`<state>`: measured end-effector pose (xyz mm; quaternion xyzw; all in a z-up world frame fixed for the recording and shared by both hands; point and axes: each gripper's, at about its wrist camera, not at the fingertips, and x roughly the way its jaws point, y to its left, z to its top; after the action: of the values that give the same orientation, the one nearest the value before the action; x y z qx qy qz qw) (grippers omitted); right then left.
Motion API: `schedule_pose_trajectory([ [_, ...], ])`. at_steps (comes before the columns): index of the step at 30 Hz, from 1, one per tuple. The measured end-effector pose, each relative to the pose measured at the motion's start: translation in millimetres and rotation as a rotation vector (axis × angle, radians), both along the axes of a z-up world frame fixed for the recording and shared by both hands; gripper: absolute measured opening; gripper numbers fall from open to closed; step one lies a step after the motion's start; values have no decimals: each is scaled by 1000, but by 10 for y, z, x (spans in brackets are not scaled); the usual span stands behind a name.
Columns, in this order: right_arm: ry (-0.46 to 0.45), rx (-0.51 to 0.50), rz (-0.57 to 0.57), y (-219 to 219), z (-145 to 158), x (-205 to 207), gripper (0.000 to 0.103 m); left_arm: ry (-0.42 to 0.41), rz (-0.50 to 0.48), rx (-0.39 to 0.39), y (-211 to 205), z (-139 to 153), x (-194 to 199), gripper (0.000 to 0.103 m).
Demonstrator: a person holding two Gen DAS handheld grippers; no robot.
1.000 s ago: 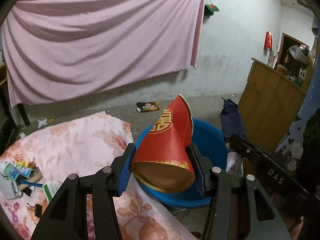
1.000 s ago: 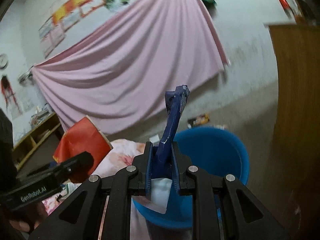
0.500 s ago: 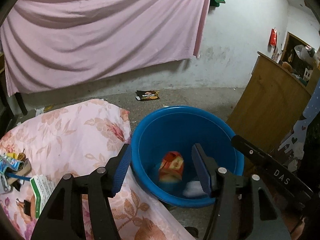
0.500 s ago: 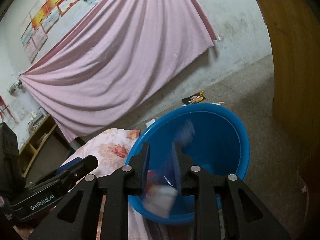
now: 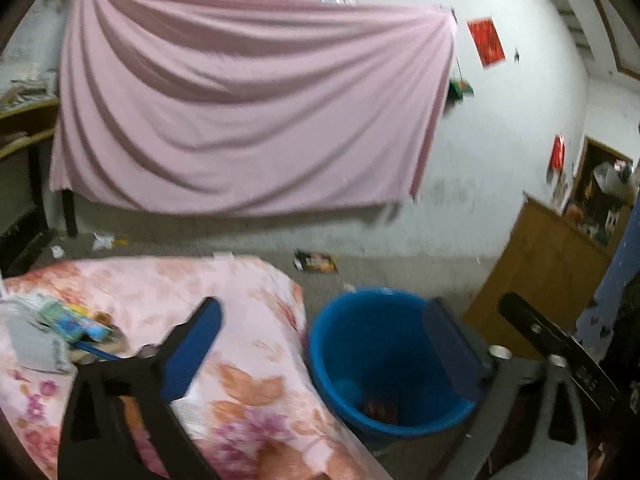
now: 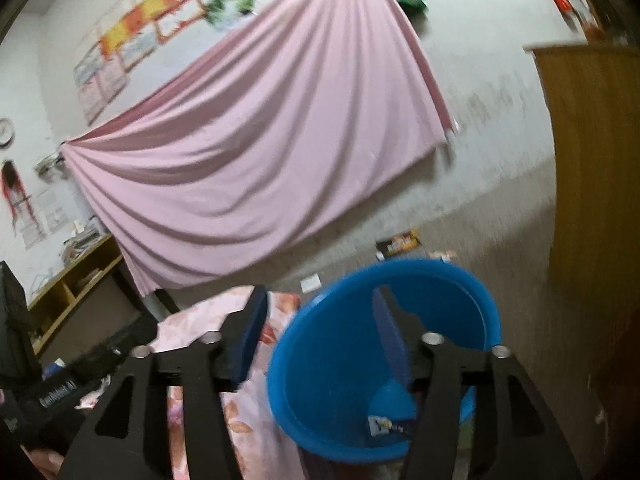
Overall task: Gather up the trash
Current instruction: 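Move both tools back over the bed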
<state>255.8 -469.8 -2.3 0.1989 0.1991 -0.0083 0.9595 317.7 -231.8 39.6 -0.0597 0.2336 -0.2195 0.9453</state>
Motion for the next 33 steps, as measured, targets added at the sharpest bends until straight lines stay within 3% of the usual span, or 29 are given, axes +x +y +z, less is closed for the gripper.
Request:
schedule_pose_trajectory([
  [1, -26, -15, 2, 55, 44, -28, 94, -40, 22, -12, 104, 59, -70, 101],
  [4, -122, -59, 15, 219, 182, -140, 102, -109, 51, 3, 286, 177, -191, 101],
  [14, -307, -179, 83, 787, 405, -285, 103, -261, 195, 63, 1027, 368, -602, 101],
  [21, -410, -229, 129, 1215, 475, -327, 103, -295, 281, 90, 1548, 312, -772, 101],
  [26, -387, -271, 185, 1501, 452, -239, 103, -291, 325, 114, 1852, 214, -840, 101],
  [33, -190, -326, 231, 1813, 290, 9, 103, -237, 338, 132, 2056, -38, -821, 101],
])
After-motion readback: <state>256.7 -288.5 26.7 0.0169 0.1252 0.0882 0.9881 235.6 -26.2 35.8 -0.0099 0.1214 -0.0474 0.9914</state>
